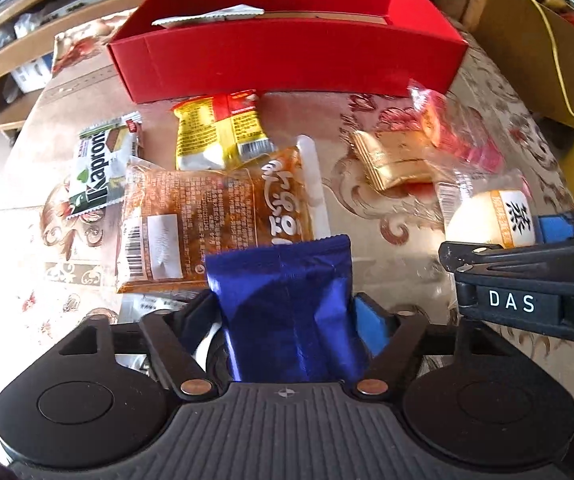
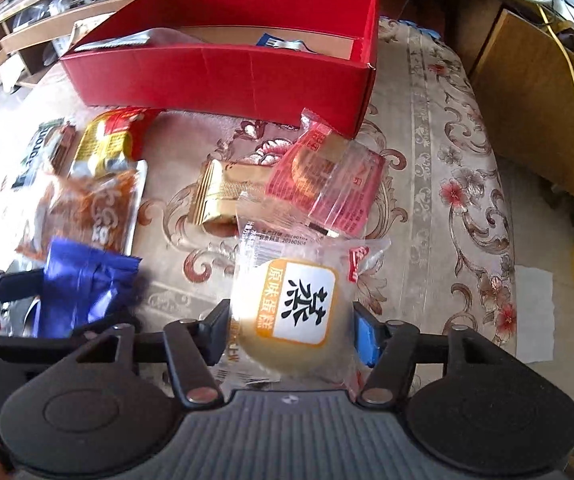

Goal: Organize snacks
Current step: 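Grasp the dark blue bar with the left gripper while the right grasps the bagged bun, then lift the blue bar and bagged bun and carry both over the red box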

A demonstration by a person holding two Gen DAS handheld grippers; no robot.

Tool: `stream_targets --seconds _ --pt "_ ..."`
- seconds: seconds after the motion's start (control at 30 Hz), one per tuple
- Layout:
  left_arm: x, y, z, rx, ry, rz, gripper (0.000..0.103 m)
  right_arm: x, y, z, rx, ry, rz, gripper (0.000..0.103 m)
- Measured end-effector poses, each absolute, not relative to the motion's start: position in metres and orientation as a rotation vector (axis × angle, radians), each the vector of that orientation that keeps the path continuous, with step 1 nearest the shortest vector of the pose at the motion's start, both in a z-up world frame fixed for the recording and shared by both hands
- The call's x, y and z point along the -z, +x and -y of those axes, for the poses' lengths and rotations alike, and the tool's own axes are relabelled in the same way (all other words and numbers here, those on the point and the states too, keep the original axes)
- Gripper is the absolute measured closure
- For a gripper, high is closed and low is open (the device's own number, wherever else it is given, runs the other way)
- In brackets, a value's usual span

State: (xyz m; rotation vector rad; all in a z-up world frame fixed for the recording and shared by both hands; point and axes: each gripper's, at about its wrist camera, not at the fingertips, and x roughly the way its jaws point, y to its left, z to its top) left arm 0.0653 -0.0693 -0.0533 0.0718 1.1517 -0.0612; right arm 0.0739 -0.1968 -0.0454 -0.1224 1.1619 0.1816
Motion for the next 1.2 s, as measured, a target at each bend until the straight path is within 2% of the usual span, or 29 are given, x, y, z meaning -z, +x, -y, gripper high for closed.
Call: stream_targets --seconds 0.7,0.97,1.1,1.2 --pt "0.03 0.064 0.057 0.093 0.003 -1.089 0.032 0.025 0.065 0.204 -0.218 -0.082 -1.086 0.047" --pt "0.022 0.066 0.054 0.104 -0.025 -1.067 0.032 0.016 0.069 0.208 -0.221 -0.038 -1.061 0.055" --pt "0.022 0.068 0.054 0.105 -0.032 -1.068 0.032 0.021 0.072 0.209 -0.215 -0.021 -1.082 0.054" --pt "0.025 0.069 0.052 0.106 -0.036 -1.079 0.032 0.026 0.075 0.209 -0.216 -0.011 -1.107 0.044"
